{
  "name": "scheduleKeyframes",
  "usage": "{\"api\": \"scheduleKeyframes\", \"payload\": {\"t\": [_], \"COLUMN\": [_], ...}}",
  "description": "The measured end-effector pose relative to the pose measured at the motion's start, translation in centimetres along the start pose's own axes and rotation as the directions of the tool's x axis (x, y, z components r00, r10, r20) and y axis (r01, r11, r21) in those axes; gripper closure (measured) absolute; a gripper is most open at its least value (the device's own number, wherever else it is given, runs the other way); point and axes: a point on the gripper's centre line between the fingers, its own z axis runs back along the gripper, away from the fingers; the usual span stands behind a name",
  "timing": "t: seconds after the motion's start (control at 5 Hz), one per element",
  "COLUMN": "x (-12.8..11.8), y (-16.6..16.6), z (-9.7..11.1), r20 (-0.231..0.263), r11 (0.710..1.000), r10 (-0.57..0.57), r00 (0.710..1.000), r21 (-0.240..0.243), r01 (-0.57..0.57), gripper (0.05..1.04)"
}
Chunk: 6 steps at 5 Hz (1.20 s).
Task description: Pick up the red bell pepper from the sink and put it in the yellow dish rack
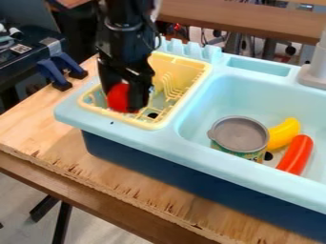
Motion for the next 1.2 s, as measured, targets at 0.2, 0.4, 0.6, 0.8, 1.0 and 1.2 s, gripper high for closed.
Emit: {"api": "scheduleKeyframes", "payload": {"t": [0.2,0.4,0.6,0.8,1.0,1.2], "x": [0.6,0.7,0.1,-0.5,-0.4,0.3], "y": [-0.6,-1.0,-1.1,-1.1,-1.3,-1.1], "z": [-0.9,-1.7,-2.1,-1.6,-0.8,0.7], "r20": [0.004,0.028,-0.002,-0.001,0.019,0.069], "r11": [1.000,0.999,0.996,0.984,0.977,0.972], "r10": [-0.007,0.018,0.083,0.177,0.212,0.232], "r00": [1.000,0.999,0.997,0.984,0.977,0.970], "r21": [-0.016,-0.042,-0.041,-0.029,-0.001,0.014], "r01": [0.007,-0.017,-0.083,-0.177,-0.212,-0.233], "gripper": [0.181,0.181,0.155,0.077,0.080,0.081]}}
